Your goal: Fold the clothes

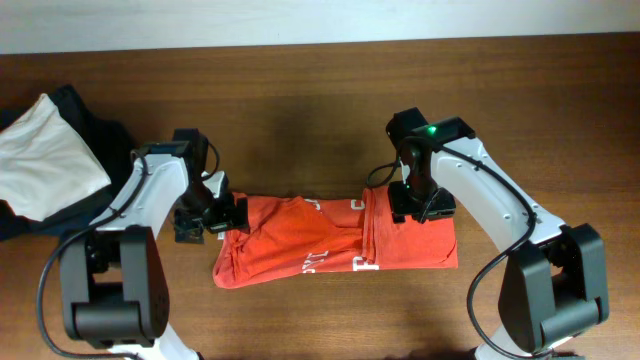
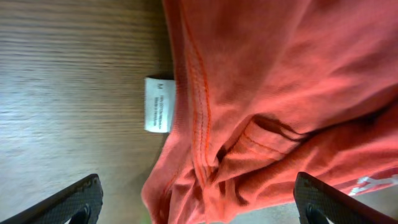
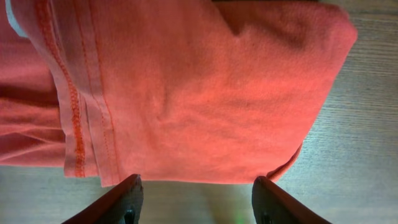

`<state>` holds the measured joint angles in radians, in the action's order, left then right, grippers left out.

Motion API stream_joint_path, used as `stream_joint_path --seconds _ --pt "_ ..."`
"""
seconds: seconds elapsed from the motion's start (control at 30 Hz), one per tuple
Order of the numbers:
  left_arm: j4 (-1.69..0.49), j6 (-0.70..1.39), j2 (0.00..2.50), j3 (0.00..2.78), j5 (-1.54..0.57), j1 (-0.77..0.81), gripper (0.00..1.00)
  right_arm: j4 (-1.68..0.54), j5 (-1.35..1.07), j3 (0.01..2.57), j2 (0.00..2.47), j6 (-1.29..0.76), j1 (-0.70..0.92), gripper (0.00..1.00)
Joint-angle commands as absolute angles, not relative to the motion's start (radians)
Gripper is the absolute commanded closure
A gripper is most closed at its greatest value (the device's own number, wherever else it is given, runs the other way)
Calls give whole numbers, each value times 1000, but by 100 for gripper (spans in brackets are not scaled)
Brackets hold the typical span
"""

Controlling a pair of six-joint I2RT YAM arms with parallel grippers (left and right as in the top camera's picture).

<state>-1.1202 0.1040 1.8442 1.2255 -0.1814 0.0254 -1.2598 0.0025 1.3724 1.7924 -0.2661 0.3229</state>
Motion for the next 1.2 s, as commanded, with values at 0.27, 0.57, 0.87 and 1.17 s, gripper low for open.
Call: stream_joint_path --seconds 0.27,0.57,0.87,1.17 --pt "-933 73 1899 1061 -270 115 87 -1275 20 1370 1774 -278 318 40" --pt "-1232 216 1898 1439 68 -131 100 -1319 129 1370 1774 -241 152 39" --pt "-1511 248 1899 1731 -7 196 100 -1321 132 1370 1774 -240 71 39" --pt "-1420 357 1964 1728 -5 628 98 -1329 132 1370 1774 -217 72 39"
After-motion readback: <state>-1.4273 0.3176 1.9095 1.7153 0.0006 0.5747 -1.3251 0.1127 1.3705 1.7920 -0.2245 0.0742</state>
